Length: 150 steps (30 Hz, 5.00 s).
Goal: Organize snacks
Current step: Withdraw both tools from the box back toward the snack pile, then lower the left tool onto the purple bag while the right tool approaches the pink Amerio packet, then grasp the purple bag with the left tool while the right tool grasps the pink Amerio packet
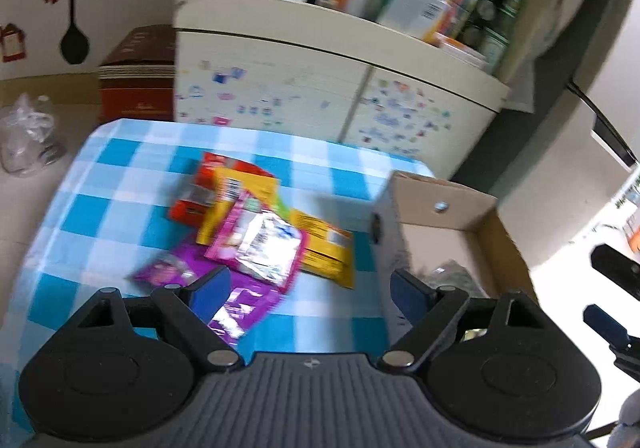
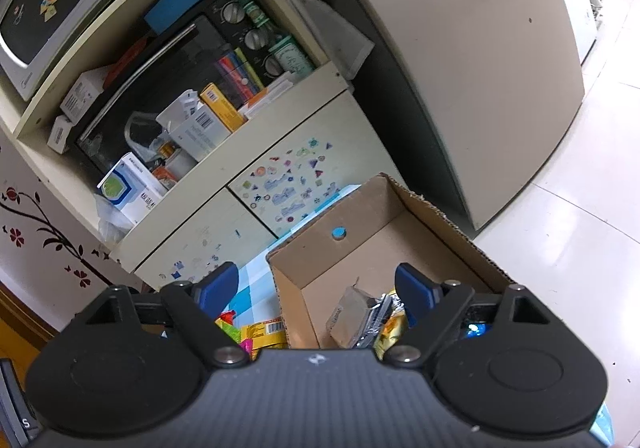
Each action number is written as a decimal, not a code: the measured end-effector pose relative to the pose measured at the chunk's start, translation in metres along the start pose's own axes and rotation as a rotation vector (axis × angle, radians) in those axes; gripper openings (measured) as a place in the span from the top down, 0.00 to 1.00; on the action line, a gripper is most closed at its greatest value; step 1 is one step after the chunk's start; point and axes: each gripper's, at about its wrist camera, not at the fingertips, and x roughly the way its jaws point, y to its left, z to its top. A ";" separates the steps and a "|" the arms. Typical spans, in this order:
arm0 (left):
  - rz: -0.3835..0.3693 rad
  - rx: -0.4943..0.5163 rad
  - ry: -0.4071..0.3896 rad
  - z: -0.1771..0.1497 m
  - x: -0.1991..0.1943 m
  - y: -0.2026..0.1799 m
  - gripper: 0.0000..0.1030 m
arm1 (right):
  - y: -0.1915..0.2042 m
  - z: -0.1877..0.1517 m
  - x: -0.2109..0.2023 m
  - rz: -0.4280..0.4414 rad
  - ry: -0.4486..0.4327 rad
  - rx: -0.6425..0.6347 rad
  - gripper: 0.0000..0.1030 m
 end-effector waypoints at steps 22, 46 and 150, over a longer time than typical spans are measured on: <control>0.140 0.060 0.082 -0.018 0.045 0.063 0.12 | 0.032 -0.022 0.022 0.027 0.073 -0.120 0.17; 0.234 0.082 0.209 -0.014 0.078 0.111 0.07 | 0.068 -0.047 0.053 0.078 0.162 -0.273 0.17; 0.188 -0.171 0.153 -0.036 0.042 0.154 0.34 | 0.148 -0.151 0.204 0.171 0.435 -0.510 0.53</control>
